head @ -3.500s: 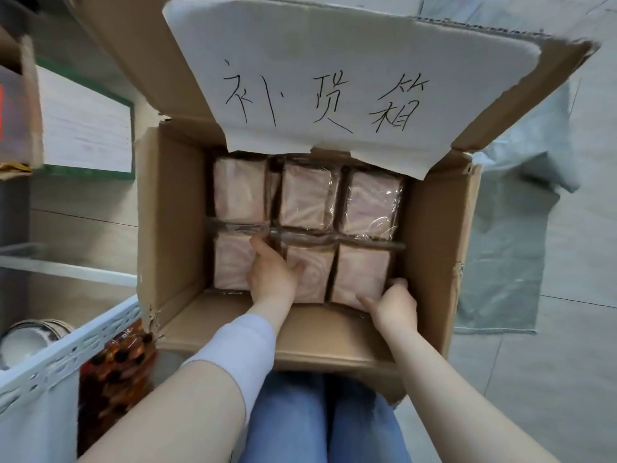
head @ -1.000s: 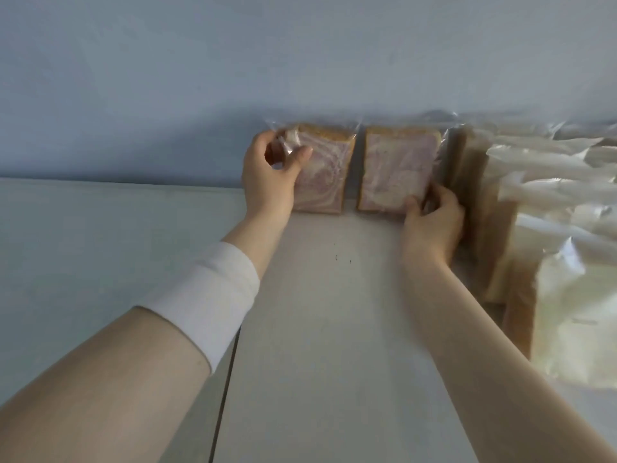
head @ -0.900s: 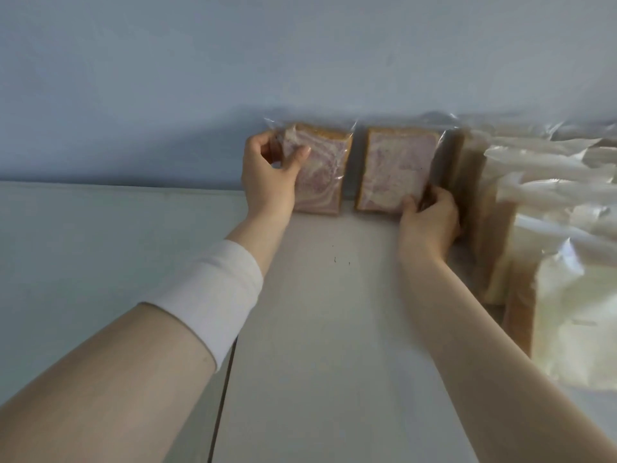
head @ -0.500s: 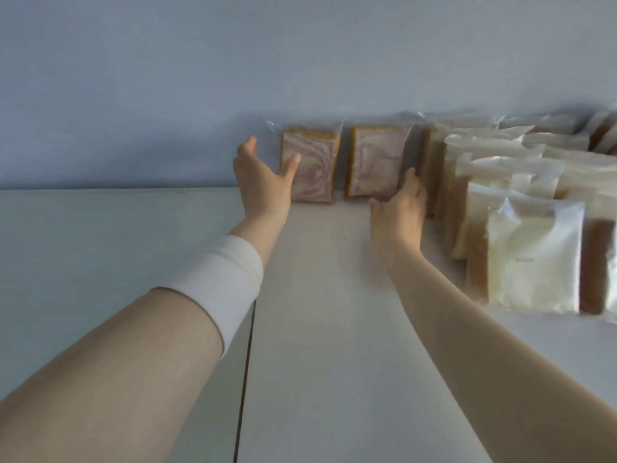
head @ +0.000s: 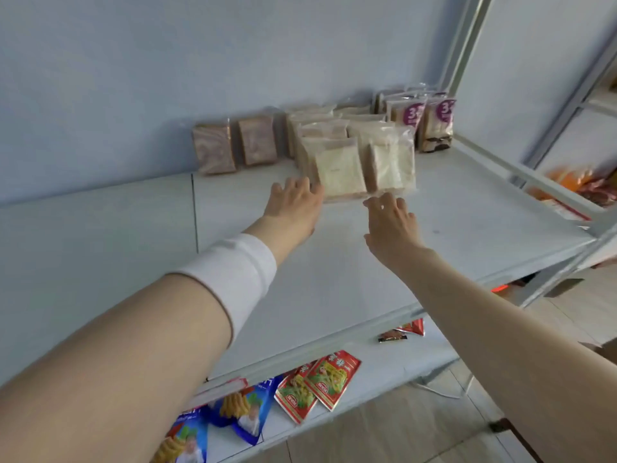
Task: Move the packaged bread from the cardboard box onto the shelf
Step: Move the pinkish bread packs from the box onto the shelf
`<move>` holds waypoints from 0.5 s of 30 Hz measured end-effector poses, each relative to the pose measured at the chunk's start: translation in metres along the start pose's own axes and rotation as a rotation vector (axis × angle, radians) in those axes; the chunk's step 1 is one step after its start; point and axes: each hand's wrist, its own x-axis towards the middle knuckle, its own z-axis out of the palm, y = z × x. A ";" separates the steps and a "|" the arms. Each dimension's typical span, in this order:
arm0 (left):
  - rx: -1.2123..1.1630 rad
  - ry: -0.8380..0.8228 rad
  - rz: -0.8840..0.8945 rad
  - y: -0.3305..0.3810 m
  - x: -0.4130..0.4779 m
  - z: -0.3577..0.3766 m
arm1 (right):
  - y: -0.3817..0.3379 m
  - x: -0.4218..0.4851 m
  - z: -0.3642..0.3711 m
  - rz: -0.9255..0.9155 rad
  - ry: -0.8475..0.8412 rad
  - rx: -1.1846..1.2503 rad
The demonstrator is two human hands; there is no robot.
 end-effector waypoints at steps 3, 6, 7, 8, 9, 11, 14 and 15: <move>0.010 0.018 0.136 0.102 -0.004 -0.012 | 0.082 -0.053 -0.014 0.096 -0.027 -0.035; -0.025 0.000 0.270 0.221 -0.012 -0.008 | 0.177 -0.119 -0.013 0.204 -0.043 -0.066; -0.034 -0.020 0.320 0.264 -0.017 -0.004 | 0.212 -0.146 -0.009 0.261 -0.059 -0.061; -0.041 -0.040 0.371 0.307 -0.023 0.000 | 0.246 -0.173 -0.004 0.321 -0.078 -0.056; -0.053 -0.066 0.422 0.348 -0.029 0.005 | 0.280 -0.200 0.001 0.381 -0.105 -0.055; -0.081 -0.126 0.501 0.423 -0.042 0.015 | 0.341 -0.252 0.013 0.511 -0.173 -0.041; -0.078 -0.202 0.632 0.517 -0.054 0.030 | 0.416 -0.314 0.030 0.680 -0.237 -0.032; -0.077 -0.232 0.676 0.546 -0.055 0.036 | 0.439 -0.330 0.037 0.728 -0.254 -0.034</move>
